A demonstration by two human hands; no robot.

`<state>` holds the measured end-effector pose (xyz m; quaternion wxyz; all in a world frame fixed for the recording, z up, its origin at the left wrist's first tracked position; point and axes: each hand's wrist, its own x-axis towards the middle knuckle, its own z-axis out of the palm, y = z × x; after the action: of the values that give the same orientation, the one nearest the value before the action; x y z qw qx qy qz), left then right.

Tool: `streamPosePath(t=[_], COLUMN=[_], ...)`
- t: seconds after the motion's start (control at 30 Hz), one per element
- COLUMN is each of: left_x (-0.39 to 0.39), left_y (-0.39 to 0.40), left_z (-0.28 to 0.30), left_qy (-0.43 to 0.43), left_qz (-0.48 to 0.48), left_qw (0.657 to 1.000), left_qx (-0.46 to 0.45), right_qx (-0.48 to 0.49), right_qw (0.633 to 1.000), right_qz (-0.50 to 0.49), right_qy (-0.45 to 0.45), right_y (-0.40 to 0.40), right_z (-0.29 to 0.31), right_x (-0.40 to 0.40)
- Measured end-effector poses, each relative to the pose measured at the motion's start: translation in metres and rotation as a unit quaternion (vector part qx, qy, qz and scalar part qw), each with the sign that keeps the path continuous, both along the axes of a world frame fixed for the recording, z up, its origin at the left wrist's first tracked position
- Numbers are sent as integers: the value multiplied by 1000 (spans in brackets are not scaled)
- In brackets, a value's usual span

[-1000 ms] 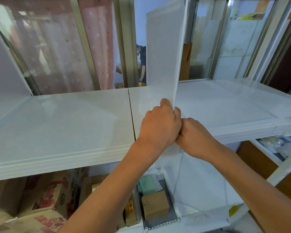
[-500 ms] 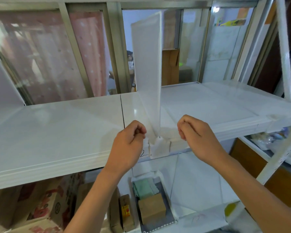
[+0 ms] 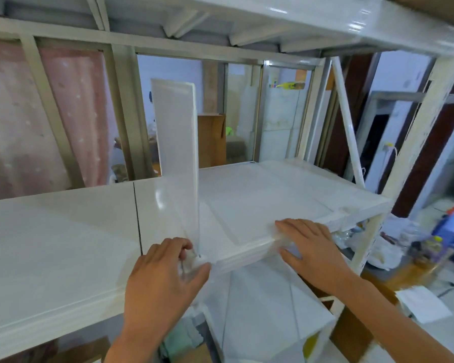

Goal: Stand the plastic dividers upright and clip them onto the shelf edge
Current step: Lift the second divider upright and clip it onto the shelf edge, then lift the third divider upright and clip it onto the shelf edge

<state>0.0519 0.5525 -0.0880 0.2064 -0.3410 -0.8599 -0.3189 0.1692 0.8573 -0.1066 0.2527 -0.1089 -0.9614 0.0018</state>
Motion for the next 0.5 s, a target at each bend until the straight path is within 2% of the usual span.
streamPosePath(t=[0.07,0.17,0.23,0.3,0.4,0.5], left_x=[1,23,53,77,82,73], left_y=[1,8,28,66,144,227], left_z=[-5,-12,-10,-5,5,13], left_qy=[12,-6,22,-19,-154,-197], left_qz=[16,4,-28,-73,-112,-134], left_qw=[999,978,959,958,957,959], left_qx=[27,209,281,278,217,151], right_qx=[40,85,118,136,116,64], right_qw=[998,988,979,970,960,952], right_qz=[27,110,147,159,157,166], right_qy=[31,62,83,125,200,250], right_y=[8,26,41,59,87,111], right_z=[5,11,16,24,45,69], right_x=[1,6,8,7,1,-1])
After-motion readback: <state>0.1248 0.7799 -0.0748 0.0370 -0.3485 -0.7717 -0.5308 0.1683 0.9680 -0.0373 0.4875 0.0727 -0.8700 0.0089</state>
